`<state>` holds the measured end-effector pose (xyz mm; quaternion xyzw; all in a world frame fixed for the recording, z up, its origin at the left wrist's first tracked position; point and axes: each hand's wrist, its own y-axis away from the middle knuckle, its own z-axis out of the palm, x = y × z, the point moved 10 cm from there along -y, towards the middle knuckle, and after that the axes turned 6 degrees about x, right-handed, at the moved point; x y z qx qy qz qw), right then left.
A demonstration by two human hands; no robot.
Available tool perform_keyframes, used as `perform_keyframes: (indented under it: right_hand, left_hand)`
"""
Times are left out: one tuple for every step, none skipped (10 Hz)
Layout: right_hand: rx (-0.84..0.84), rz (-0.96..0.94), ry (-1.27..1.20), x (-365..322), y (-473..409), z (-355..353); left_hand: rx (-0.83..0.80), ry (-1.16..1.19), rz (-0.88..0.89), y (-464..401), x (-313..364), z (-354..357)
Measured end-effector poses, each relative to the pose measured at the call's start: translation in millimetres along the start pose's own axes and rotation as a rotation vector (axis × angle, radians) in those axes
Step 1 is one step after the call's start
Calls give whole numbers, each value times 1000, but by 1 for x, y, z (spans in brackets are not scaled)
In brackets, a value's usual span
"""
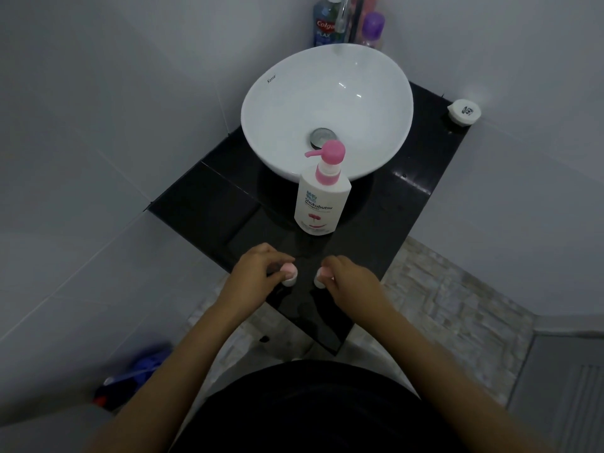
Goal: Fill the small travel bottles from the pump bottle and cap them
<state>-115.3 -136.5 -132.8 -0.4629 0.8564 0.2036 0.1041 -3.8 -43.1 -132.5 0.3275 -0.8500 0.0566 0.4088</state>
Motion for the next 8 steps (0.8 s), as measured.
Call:
perform_keyframes:
  right_hand:
    - [16,-3,-2,0,0,2]
    - [35,19,-15,3,0,1]
    - [55,42,-33,5,1,3]
    - [49,60,-34,6,3,3]
    - [66,63,-37,7,4,2]
    - [27,87,-37,11,6,7]
    - [50,90,-45,11,9,5]
    - [88,124,-61,16,13,-1]
  left_hand:
    - [6,-5,8,0,0,0]
    - [6,-19,17,0,0,1]
    - [15,-19,17,-1,0,0]
    - [17,-8,11,-1,0,-1]
    - [19,-14,24,-1,1,0]
    - [12,-13,19,-1,1,0]
    - [18,11,27,1,2,0]
    - [31,46,9,2,0,-1]
